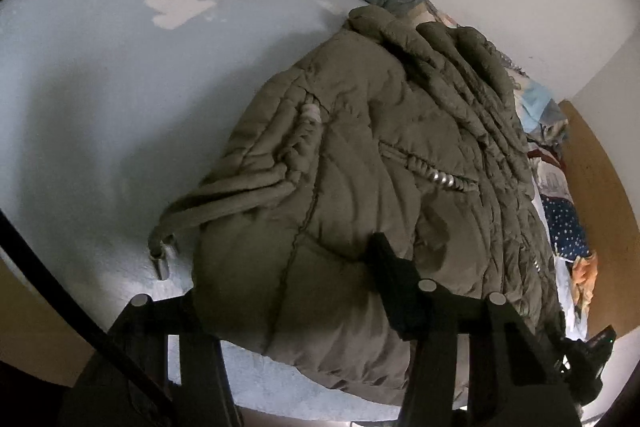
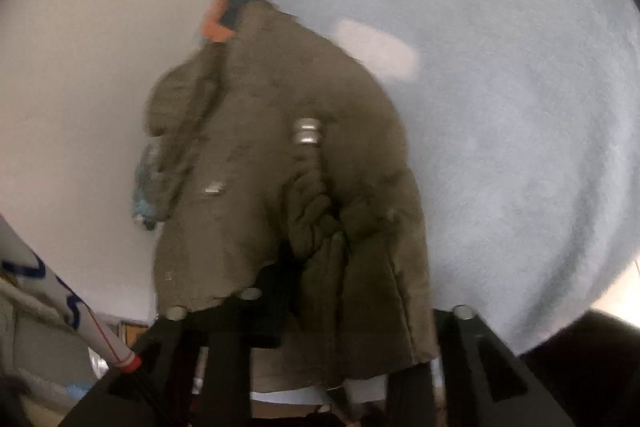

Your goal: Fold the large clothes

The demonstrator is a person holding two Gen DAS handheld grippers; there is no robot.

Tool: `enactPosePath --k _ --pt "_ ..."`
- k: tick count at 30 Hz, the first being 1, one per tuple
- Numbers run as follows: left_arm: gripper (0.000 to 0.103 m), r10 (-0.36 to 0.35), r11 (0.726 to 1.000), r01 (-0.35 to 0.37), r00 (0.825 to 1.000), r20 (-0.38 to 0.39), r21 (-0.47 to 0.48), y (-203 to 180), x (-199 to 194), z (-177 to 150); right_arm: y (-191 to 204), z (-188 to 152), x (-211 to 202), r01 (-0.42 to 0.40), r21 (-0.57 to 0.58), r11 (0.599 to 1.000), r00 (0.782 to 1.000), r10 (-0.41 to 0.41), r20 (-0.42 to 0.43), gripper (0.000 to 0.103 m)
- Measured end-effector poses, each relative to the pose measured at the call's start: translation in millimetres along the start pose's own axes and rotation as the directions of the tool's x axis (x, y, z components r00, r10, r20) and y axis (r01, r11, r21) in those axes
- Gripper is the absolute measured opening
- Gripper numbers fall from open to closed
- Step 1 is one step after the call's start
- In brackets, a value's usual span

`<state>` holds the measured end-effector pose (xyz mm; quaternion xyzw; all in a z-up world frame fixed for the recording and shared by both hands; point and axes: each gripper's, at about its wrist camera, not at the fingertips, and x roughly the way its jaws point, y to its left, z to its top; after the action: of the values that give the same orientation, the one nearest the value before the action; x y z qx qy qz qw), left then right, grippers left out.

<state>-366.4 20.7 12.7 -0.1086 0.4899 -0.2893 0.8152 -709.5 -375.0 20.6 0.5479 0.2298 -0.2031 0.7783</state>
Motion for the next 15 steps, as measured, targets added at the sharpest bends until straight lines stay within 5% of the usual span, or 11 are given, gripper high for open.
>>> enactPosePath --k 3,6,9,11,13,15 --pt "0.052 0.022 1.0 -0.022 1.0 -0.011 0.005 0.2 5.8 -2.4 12.0 -0.9 -0.7 0.033 -0.081 0.996 0.999 -0.032 0.017 0.022" --pt "0.067 0.037 0.999 -0.037 0.999 -0.013 0.012 -4.0 9.9 -4.1 -5.0 -0.8 11.8 0.054 -0.007 0.999 0.998 -0.054 -0.019 0.026" --pt "0.068 0.074 0.995 -0.074 0.997 -0.007 0.073 -13.8 12.6 -6.5 -11.6 1.1 19.4 0.042 0.036 0.998 0.998 -0.04 -0.041 0.033" --pt "0.063 0.082 0.992 -0.082 0.997 0.004 0.096 -16.1 10.8 -7.3 -11.3 0.7 24.1 0.045 0.039 0.998 0.998 -0.044 -0.046 0.034" --pt "0.045 0.061 0.994 -0.062 0.998 0.018 0.094 -15.4 6.3 -5.9 -12.5 1.4 26.2 0.043 0.052 0.998 0.998 -0.04 -0.052 0.034" --pt "0.035 0.036 0.993 -0.04 0.999 0.032 0.114 -18.7 0.7 -5.7 -13.0 0.5 21.6 0.037 0.054 0.998 0.998 -0.034 -0.053 0.027"
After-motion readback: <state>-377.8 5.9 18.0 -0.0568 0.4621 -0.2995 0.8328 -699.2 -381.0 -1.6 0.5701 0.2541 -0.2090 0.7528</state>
